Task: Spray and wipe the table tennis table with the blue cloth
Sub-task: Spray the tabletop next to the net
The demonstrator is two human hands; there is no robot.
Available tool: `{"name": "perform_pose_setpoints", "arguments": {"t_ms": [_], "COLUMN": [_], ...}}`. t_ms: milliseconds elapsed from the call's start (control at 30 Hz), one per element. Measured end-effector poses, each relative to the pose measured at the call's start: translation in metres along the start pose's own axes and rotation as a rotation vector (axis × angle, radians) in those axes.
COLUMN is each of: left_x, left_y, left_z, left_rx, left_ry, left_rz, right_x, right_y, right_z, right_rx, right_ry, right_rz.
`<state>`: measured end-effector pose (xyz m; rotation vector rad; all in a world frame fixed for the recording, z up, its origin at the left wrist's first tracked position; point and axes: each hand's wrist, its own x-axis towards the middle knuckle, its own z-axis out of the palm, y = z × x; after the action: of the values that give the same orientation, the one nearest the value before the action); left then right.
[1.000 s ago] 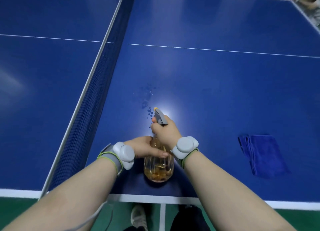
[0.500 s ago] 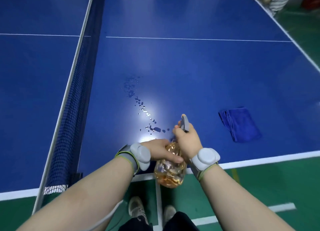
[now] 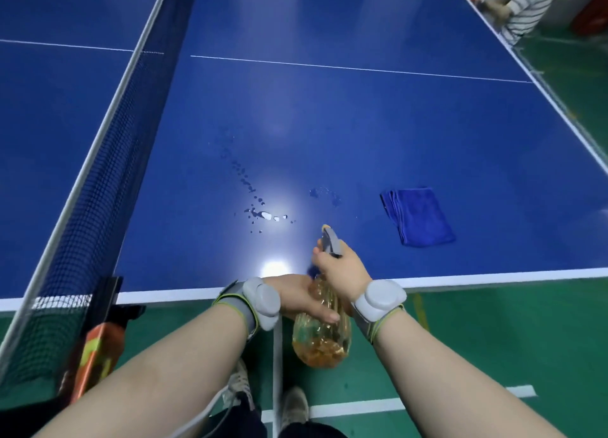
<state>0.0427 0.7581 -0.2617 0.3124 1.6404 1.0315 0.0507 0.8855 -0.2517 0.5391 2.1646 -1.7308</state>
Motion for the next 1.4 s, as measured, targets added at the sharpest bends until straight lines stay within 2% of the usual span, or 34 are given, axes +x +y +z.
{"name": "perform_pose_setpoints", "arguments": {"t_ms": [133,267,433,633,767,867,967,1067,1200,1333,1400], "left_x": [-0.014,-0.035,-0.069,-0.103,-0.131,-0.153,-0.176,-0.204,-0.243,-0.275,-0.29], "left_y": [-0.021,-0.041,-0.046,-0.04,-0.038,-0.029,-0.017,-0.011,-0.015,-0.031,-0.04], "left_z": [0.018,0.021,0.021,0.012,-0.005,-0.022,-0.041,-0.063,-0.096,-0.131,-0.15], "left_rx": [-0.1,-0.243,-0.241,-0.103,-0.129,-0.161,-0.103,-0.124,-0.156,-0.381,-0.441], "left_ry": [0.13,0.162,0.274,0.545,0.8,0.999,1.121,1.195,1.263,1.304,1.362], "left_rz": [-0.094,-0.106,-0.128,-0.056,-0.078,0.032,0.1,0.208,0.367,0.522,0.546], "right_x": [-0.017,-0.029,-0.034,-0.04,-0.042,-0.047,-0.05,-0.05,-0.044,-0.04,-0.036], "right_y": [0.0,-0.004,-0.017,-0.041,-0.07,-0.095,-0.122,-0.155,-0.19,-0.213,-0.217], "right_z": [0.022,0.045,0.068,0.091,0.11,0.127,0.145,0.165,0.197,0.23,0.246], "right_rx": [-0.147,-0.251,-0.272,-0.381,-0.422,-0.377,-0.33,-0.247,-0.084,-0.02,-0.015], "right_ry": [-0.212,-0.286,-0.347,-0.431,-0.431,-0.453,-0.457,-0.493,-0.62,-0.726,-0.731], "right_rz": [-0.023,-0.075,-0.091,-0.214,-0.284,-0.317,-0.376,-0.439,-0.459,-0.446,-0.448]}}
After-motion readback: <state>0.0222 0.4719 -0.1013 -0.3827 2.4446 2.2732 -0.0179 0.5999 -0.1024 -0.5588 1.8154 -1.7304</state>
